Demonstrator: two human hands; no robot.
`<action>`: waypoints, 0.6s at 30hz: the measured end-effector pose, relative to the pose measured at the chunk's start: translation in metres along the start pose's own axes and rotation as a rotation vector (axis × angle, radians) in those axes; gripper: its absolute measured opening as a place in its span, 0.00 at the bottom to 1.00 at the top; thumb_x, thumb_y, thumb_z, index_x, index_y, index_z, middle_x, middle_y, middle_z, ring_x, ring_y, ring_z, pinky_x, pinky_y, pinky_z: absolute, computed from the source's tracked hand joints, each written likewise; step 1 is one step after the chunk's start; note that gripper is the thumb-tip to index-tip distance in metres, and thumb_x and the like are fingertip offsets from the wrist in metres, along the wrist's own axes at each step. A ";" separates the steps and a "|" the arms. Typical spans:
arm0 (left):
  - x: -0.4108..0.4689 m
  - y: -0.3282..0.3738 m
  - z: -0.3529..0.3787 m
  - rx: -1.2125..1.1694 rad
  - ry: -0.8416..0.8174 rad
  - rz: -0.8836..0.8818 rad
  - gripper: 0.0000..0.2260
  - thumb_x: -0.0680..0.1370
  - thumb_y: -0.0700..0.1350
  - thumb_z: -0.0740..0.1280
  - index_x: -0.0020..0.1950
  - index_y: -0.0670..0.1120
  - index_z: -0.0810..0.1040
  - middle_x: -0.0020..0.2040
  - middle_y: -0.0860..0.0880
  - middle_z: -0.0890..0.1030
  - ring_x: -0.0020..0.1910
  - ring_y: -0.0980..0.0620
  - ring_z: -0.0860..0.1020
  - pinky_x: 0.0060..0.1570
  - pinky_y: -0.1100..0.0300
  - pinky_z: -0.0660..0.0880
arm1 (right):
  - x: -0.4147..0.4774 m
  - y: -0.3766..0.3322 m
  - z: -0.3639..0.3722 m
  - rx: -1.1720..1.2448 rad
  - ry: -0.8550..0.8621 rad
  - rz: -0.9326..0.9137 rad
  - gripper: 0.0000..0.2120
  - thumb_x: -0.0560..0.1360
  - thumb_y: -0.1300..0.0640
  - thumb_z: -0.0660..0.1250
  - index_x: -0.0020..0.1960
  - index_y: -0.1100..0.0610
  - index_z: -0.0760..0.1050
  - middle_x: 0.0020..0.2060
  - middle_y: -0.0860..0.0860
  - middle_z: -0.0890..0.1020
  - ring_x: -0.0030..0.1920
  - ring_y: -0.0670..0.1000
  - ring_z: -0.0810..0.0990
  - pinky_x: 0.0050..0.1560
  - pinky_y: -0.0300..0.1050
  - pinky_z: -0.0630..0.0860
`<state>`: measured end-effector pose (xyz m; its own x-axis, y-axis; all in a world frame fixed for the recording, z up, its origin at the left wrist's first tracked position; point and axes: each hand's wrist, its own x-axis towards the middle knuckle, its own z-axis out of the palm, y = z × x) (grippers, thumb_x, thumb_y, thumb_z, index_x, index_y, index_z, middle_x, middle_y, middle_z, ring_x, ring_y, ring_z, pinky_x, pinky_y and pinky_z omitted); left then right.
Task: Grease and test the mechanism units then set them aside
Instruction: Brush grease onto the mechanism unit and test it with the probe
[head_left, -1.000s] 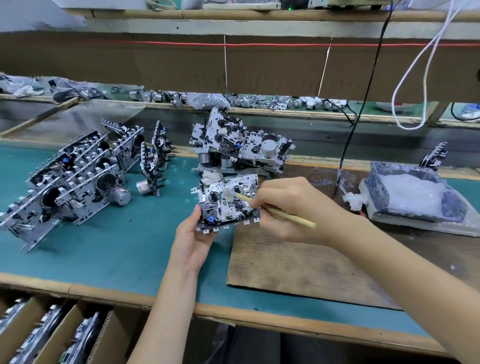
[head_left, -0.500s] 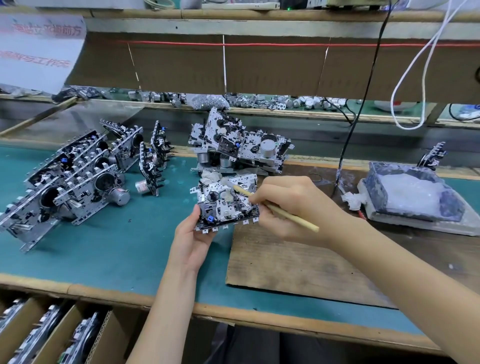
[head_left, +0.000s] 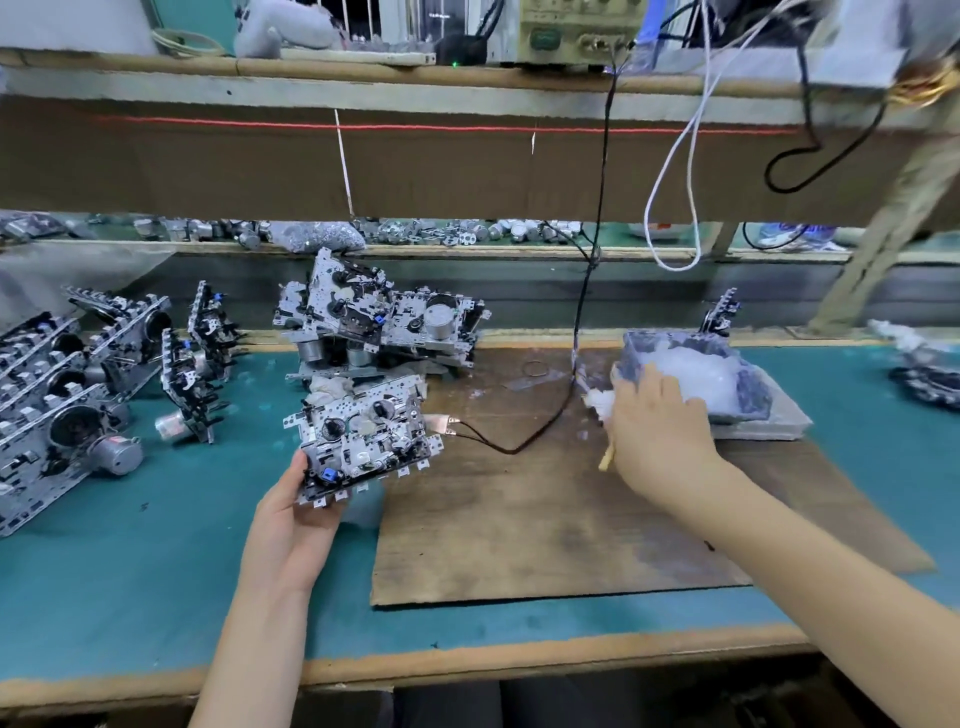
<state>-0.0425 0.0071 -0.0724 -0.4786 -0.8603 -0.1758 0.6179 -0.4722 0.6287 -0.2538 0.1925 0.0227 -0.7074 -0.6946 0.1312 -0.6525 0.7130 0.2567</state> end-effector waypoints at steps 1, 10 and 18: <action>0.000 0.000 0.000 -0.002 0.003 -0.007 0.20 0.82 0.43 0.56 0.36 0.46 0.83 0.38 0.51 0.84 0.36 0.57 0.83 0.35 0.66 0.79 | -0.001 0.005 0.005 -0.018 -0.066 0.044 0.16 0.79 0.54 0.56 0.65 0.59 0.62 0.63 0.56 0.65 0.63 0.56 0.64 0.56 0.49 0.66; 0.001 -0.002 -0.002 0.008 -0.009 -0.029 0.12 0.81 0.43 0.57 0.43 0.46 0.79 0.41 0.51 0.85 0.38 0.57 0.83 0.35 0.65 0.79 | -0.010 0.001 0.020 -0.070 -0.278 -0.039 0.17 0.77 0.64 0.58 0.65 0.62 0.67 0.65 0.60 0.63 0.64 0.59 0.65 0.61 0.49 0.66; 0.000 -0.001 0.002 -0.031 0.018 -0.060 0.13 0.80 0.43 0.58 0.43 0.45 0.81 0.40 0.49 0.85 0.37 0.55 0.83 0.35 0.63 0.79 | -0.009 -0.013 -0.009 0.329 0.071 -0.300 0.11 0.78 0.61 0.56 0.55 0.60 0.75 0.51 0.55 0.73 0.54 0.55 0.71 0.52 0.49 0.66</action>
<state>-0.0443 0.0079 -0.0714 -0.5042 -0.8335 -0.2261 0.6078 -0.5285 0.5927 -0.2362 0.1884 0.0265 -0.4612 -0.8717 0.1657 -0.8855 0.4641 -0.0233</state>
